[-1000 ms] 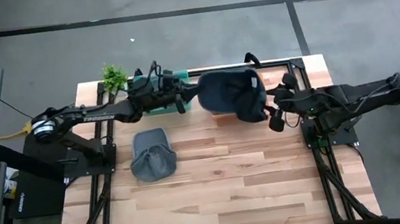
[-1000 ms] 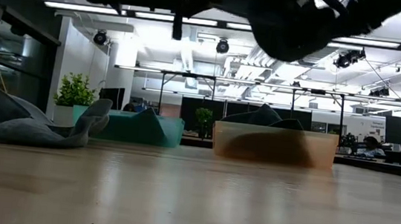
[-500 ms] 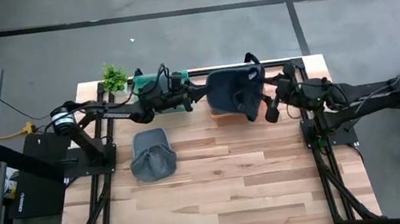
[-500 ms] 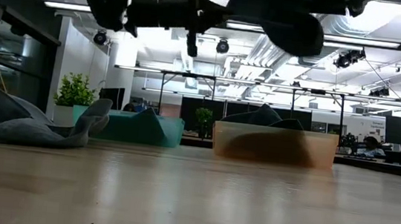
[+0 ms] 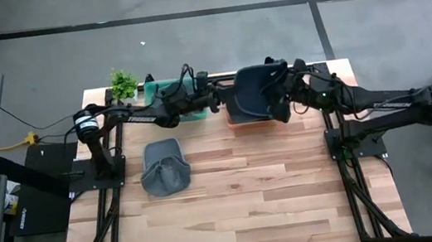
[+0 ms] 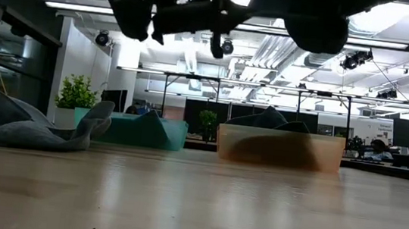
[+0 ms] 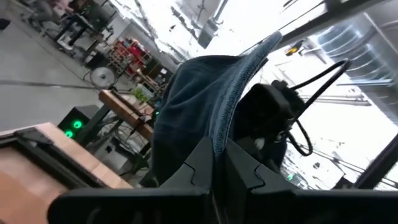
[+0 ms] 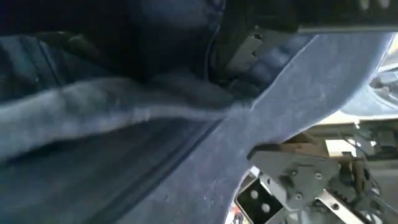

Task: Pick & Place hat
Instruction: Put the blue cap into the orange bin

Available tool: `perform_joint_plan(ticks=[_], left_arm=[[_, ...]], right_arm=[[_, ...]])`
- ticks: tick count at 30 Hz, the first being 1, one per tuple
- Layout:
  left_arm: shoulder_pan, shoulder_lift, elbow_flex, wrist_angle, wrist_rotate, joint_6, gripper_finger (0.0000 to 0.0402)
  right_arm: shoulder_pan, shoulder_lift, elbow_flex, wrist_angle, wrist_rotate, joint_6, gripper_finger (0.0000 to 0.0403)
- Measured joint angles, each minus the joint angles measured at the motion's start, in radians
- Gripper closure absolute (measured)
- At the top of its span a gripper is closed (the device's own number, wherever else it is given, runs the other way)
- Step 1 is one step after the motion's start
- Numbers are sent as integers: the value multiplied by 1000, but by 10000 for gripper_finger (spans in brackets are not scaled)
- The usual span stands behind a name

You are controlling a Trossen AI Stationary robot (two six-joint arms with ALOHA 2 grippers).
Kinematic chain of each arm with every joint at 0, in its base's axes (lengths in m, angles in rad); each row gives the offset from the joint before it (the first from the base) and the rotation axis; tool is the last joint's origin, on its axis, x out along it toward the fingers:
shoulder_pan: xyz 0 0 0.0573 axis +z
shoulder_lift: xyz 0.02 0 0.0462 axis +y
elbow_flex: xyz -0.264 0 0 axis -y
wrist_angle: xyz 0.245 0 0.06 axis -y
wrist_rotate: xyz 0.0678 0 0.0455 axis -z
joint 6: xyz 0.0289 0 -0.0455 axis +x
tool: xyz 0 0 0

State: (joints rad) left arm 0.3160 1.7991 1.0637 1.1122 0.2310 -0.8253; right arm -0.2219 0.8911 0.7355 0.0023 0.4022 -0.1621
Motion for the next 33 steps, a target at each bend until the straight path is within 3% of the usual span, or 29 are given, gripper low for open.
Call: perform_joint_plan(ticks=[9,19,33], left_arm=[[0,20,6,56,-53,-25,396],[33,20,4,-33,-61,-77,396],[71,18,-125,-80,-144,-261,396]], right_arm=[[-87,8,0,25,-47,10,208],[-180,74,0,61,-132,75,208],[-213,203,-1,73,-173,108,208]])
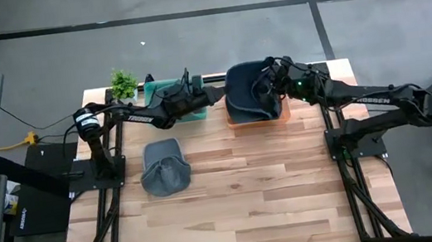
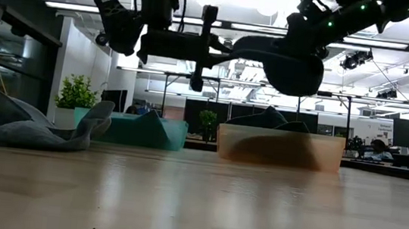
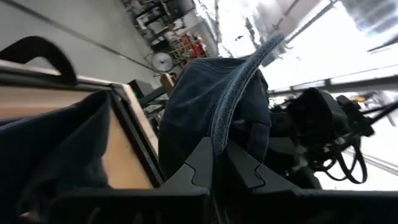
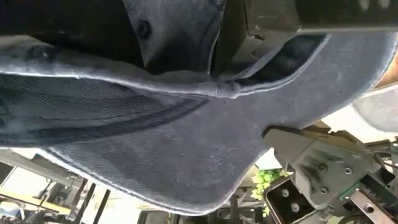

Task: Pick & Place hat
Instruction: Put the blue cap into the orange bin

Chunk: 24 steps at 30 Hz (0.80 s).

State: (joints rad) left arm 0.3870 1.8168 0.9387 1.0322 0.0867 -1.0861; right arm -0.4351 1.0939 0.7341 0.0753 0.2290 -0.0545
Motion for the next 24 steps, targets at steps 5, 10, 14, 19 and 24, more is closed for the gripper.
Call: perform_joint_plan(ticks=[5,10,14,19,24], left_arm=[[-1,1,-17,-18,-42,-19,396],[-1,1,-17,-31,-82,-36,396],[6,25,-16,-53,-111,-58,396],[9,108,-17,38,-72,-149,396],[6,173,-20,140,-47,-205,370]], right_arm=[[-5,-3,0,-3,-1,3,208],[-22,-13,1,-32,12,13,208],[-44,-15,1,-45,10,47,208],[-75,-15,1,-106,7,76,208],[-95,-22,1,-165,13,46,208]])
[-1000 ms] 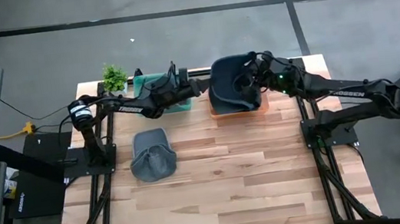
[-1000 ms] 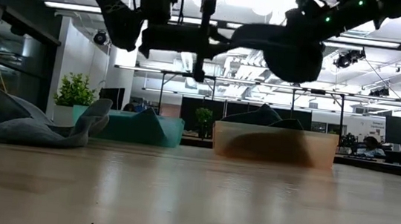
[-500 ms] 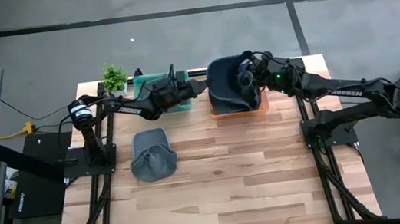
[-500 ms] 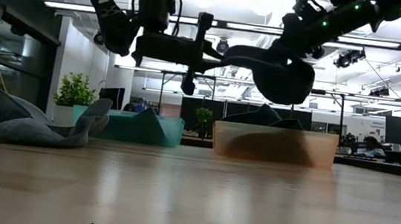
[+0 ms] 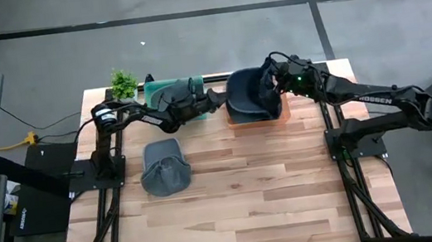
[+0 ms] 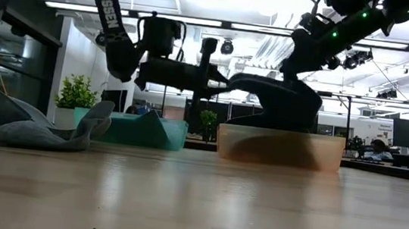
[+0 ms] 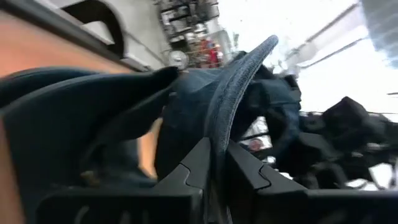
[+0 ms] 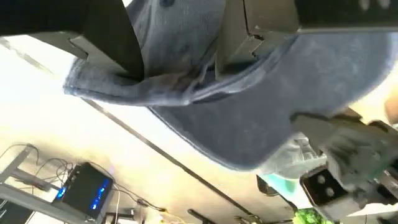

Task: Pick & Place hat
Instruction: Put the blue cap into the orange bin

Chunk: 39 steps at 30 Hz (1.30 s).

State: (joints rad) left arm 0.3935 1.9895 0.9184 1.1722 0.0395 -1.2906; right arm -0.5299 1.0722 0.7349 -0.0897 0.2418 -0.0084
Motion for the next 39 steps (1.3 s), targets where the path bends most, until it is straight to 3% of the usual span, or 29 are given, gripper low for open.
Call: perform_joint_plan(ticks=[6,11,17,20,22,27,32,39], left_arm=[[9,-1,3,49,9,25,394],[8,-3,4,57,11,25,387],[6,-3,4,74,-2,25,392],[6,-3,4,116,-3,25,394],[6,-3,4,124,-3,25,396],[6,-3,4,122,-5,28,395],[6,-3,4,137,-5,30,395],[6,-3,4,171,1,33,396]], right_arm=[[-19,-59,31,-29,-80,-34,201],[-33,-118,122,-139,-110,-89,172],[-4,-151,212,-348,-310,-153,147],[53,-158,225,-444,-350,-197,147],[106,-158,226,-499,-330,-228,146],[233,-155,226,-578,-112,-323,145],[305,-132,227,-550,-71,-310,145],[316,10,226,-526,46,-319,145]])
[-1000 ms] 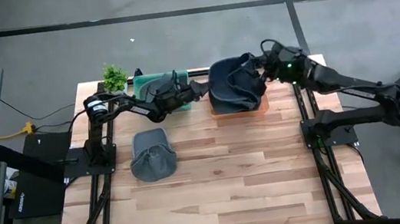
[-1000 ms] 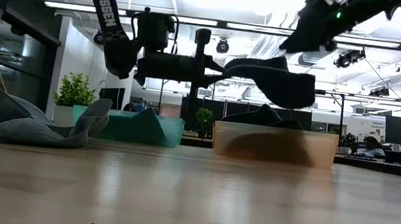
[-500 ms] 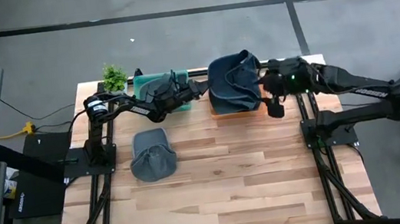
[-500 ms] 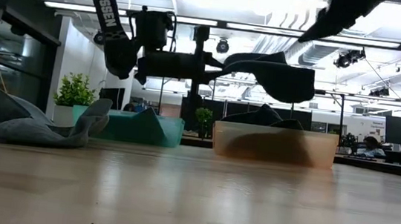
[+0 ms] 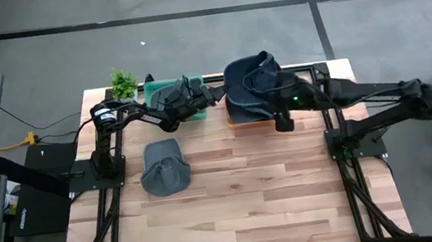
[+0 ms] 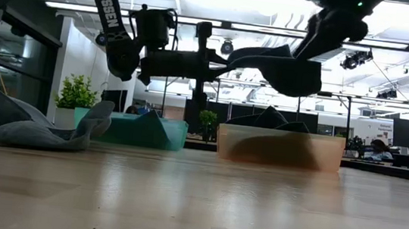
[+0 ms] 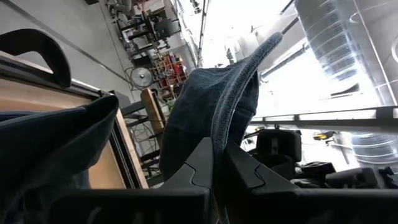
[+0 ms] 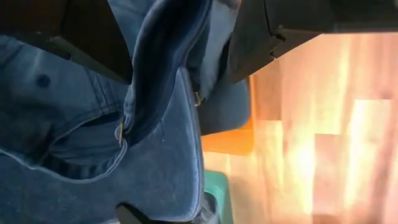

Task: Pick & Place hat
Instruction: Put the blue cap into the orange bin

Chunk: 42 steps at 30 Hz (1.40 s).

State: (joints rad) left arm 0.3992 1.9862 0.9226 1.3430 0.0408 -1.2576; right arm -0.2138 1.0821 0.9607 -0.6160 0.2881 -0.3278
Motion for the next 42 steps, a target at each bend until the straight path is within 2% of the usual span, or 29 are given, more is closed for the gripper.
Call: perform_joint_plan(ticks=[5,9,14,21,25,31,42], left_arm=[[0,0,0,1,3,5,396],[0,0,0,7,15,22,396],[0,0,0,31,20,23,396],[0,-1,1,57,24,24,396],[0,-1,1,60,24,24,396],[1,-1,1,56,20,22,386],[0,-1,1,53,81,107,336]], right_arm=[[-3,56,0,17,43,2,145],[-11,91,0,51,122,-11,145],[-16,108,0,121,124,-13,145],[-36,114,0,123,128,-9,156],[-54,114,0,123,128,-3,215],[-77,114,-1,119,70,10,381],[-81,113,-1,105,63,22,399]])
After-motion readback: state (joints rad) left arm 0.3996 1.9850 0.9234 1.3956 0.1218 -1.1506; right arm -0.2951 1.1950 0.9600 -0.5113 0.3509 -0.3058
